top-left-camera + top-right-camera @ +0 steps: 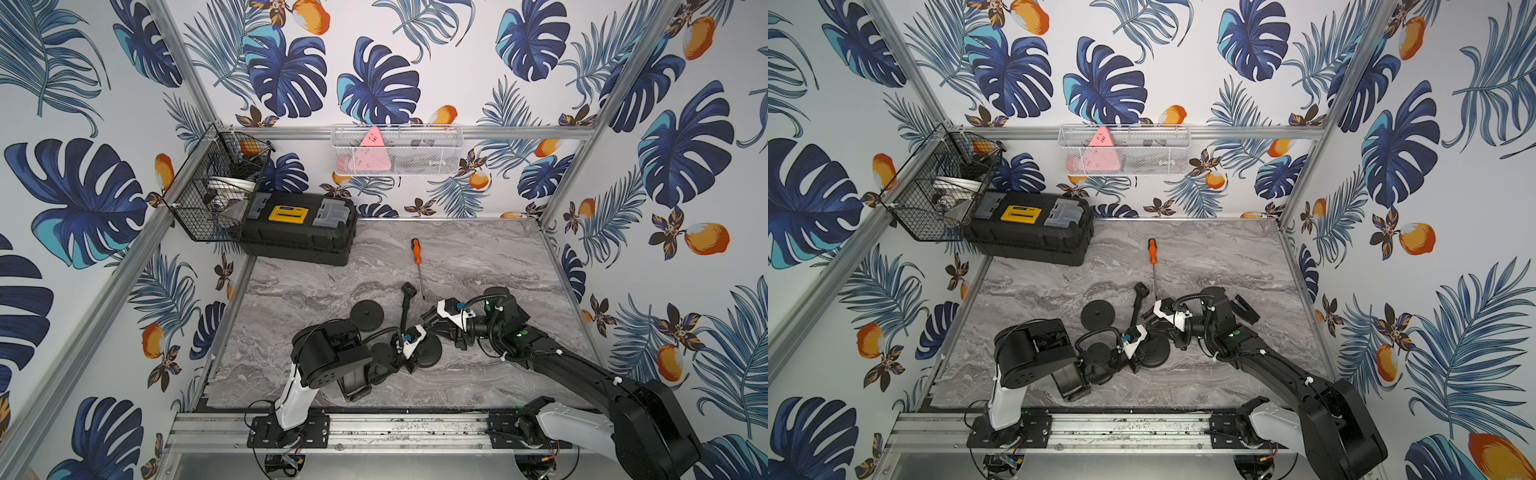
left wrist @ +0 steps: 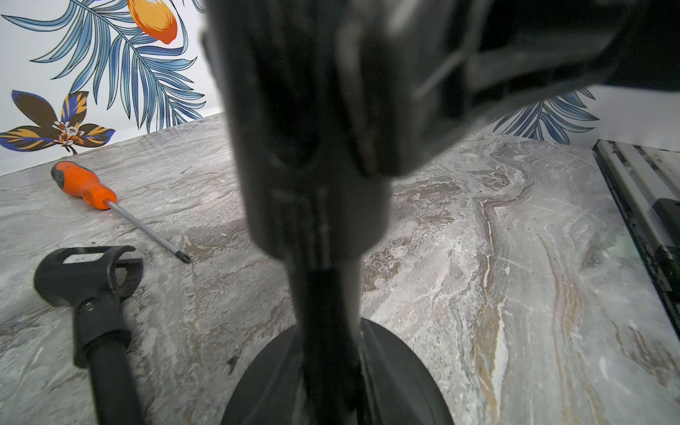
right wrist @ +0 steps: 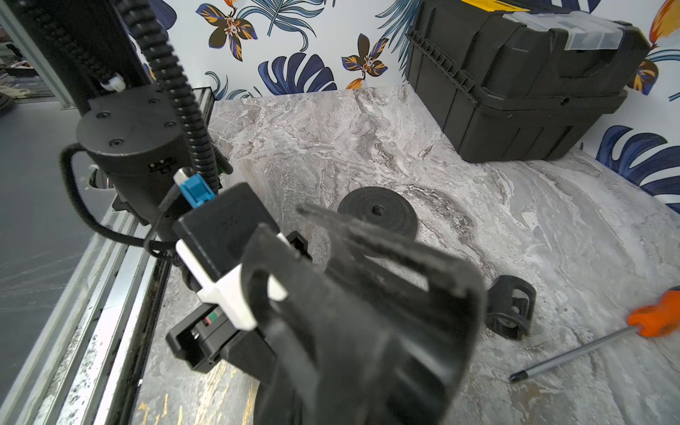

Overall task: Assemble a microphone stand
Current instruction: Screw the microphone stand pole into the microphone stand base.

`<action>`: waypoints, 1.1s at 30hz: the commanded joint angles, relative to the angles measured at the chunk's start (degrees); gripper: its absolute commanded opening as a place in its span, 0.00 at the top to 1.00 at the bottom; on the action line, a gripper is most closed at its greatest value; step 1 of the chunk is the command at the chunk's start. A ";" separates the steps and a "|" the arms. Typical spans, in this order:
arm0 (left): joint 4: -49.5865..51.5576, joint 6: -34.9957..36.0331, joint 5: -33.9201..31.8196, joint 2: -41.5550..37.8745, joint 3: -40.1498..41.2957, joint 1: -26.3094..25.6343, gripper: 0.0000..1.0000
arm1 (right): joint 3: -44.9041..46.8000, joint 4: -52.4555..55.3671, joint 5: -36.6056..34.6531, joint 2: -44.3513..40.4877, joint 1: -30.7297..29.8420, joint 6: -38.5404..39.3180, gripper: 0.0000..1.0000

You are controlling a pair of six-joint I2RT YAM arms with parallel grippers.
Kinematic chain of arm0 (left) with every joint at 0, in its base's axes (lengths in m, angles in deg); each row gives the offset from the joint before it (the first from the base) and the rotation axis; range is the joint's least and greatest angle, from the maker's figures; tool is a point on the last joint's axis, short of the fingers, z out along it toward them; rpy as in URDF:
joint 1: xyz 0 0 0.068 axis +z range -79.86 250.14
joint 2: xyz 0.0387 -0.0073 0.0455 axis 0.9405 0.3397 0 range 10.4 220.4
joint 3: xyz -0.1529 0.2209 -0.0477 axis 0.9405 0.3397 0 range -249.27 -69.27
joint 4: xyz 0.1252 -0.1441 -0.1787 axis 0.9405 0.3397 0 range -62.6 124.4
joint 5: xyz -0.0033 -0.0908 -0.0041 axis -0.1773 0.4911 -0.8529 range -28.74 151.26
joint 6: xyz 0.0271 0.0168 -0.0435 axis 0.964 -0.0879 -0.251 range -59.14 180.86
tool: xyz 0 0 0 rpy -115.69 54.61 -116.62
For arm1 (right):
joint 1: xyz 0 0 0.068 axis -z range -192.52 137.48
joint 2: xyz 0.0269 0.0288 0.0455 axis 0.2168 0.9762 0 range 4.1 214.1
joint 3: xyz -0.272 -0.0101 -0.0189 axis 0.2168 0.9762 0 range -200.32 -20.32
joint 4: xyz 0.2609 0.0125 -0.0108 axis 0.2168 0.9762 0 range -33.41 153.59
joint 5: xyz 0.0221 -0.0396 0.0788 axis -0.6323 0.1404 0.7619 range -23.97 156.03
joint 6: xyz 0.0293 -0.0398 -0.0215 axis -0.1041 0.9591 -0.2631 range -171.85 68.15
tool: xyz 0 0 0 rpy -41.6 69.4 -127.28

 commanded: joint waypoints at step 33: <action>2.29 0.22 -0.70 -1.68 0.68 0.04 0.66 | 12.65 -5.70 -63.40 -8.54 -31.92 -29.85 1.00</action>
